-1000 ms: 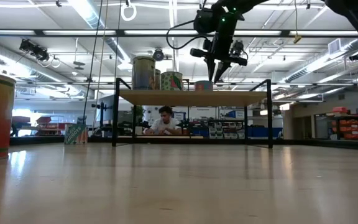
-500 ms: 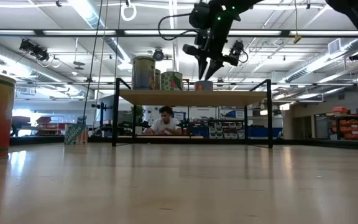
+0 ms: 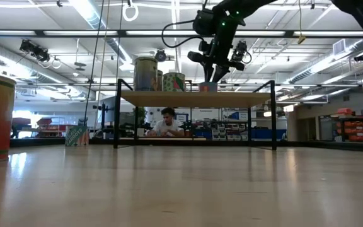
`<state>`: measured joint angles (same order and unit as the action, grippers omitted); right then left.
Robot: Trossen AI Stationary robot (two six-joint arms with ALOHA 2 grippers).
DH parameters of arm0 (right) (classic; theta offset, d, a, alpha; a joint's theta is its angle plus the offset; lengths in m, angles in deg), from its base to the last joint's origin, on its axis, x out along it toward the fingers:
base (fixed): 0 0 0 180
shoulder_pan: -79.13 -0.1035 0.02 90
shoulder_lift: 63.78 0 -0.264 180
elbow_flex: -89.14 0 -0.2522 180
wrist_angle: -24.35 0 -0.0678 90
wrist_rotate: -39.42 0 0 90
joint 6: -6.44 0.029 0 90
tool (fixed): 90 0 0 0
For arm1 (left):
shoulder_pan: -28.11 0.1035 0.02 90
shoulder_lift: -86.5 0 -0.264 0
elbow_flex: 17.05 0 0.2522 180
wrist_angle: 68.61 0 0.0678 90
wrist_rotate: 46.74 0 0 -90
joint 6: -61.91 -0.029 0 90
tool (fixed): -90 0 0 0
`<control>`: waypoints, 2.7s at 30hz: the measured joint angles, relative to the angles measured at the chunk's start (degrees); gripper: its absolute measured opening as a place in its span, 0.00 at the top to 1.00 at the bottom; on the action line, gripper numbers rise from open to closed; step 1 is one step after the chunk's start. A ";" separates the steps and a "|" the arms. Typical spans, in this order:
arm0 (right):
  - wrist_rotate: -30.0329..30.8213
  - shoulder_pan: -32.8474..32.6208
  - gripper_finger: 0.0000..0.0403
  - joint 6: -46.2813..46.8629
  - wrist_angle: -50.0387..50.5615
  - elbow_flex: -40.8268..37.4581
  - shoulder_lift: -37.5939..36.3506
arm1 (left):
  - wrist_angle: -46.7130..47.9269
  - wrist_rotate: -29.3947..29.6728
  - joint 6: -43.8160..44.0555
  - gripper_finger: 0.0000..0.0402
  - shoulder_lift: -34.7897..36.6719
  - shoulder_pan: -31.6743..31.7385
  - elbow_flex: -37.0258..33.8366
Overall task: Pick and place cans onto a shelf
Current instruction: Put the mix veggies can on top of the shelf, then put the carrot can on top of the shelf
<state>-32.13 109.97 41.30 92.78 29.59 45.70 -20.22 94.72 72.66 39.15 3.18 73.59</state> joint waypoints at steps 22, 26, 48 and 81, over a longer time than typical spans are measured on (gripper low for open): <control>0.60 -2.37 0.75 -13.99 -11.96 -0.05 -17.59 | 52.75 -0.65 58.56 0.05 -8.31 17.53 -0.02; -2.99 -2.24 0.75 -20.41 -10.19 -0.08 -23.05 | 49.44 -11.21 51.48 0.05 -11.92 29.81 -0.02; -4.60 -5.19 0.75 -25.76 13.37 -0.08 -41.29 | 36.27 -41.36 -15.86 0.40 -30.92 68.22 -9.40; -4.70 -4.47 0.75 -18.50 13.23 -0.08 -36.01 | 0.60 -28.98 -31.97 0.64 -32.87 72.35 -37.52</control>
<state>-36.83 105.50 22.80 106.01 29.51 9.69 -19.61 65.74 40.69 6.28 75.53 36.07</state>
